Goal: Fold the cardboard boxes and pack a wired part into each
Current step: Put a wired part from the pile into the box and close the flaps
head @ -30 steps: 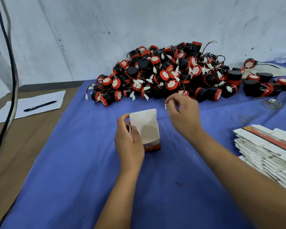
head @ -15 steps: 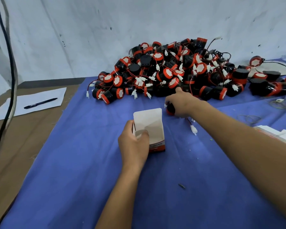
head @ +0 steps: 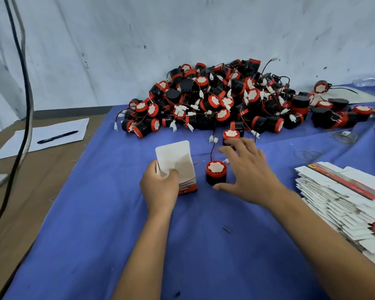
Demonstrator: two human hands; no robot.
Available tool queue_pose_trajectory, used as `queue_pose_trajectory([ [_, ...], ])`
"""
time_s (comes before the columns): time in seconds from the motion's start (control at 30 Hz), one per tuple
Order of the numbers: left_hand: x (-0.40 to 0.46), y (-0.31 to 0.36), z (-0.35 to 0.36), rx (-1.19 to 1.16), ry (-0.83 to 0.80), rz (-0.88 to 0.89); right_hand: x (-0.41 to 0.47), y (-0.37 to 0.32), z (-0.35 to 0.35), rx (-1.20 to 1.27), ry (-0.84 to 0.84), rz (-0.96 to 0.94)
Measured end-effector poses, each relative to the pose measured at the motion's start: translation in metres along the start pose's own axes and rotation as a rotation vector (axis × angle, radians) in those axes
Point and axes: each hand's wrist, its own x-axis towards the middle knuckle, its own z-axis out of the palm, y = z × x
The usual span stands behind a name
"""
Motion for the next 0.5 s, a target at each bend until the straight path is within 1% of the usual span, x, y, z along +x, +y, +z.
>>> queue_pose_trajectory([
  [0.07, 0.0, 0.0, -0.001, -0.048, -0.006, 0.004, 0.014, 0.002, -0.005, 0.046, -0.182, -0.158],
  [0.13, -0.002, 0.002, -0.001, -0.14, -0.051, -0.006, 0.028, -0.001, -0.009, 0.047, -0.33, -0.204],
  [0.17, -0.003, 0.004, -0.001, -0.215, -0.083, -0.019, 0.033, -0.002, -0.009, 0.054, -0.357, -0.193],
  [0.2, -0.003, 0.005, -0.001, -0.298, -0.114, -0.04, 0.037, -0.004, -0.01, 0.095, -0.324, -0.168],
  [0.23, -0.003, 0.007, -0.001, -0.365, -0.138, -0.065, 0.038, -0.006, -0.012, 0.172, -0.24, -0.127],
  [0.3, -0.001, 0.008, -0.001, -0.438, -0.163, -0.095, 0.034, -0.012, -0.014, 0.347, 0.032, -0.071],
  [0.37, -0.002, 0.009, 0.0, -0.473, -0.185, -0.109, 0.028, -0.026, -0.018, 0.484, 0.277, -0.085],
  [0.4, -0.003, 0.009, 0.001, -0.494, -0.206, -0.117, 0.026, -0.037, -0.021, 0.619, 0.344, -0.103],
  [0.43, -0.003, 0.01, 0.002, -0.522, -0.227, -0.126, 0.025, -0.05, -0.025, 0.787, 0.358, -0.122],
  [0.47, -0.004, 0.011, 0.003, -0.547, -0.24, -0.142, 0.026, -0.063, -0.028, 0.934, 0.338, -0.138],
  [0.5, -0.004, 0.012, 0.004, -0.569, -0.249, -0.154, 0.028, -0.076, -0.029, 1.016, 0.309, -0.152],
])
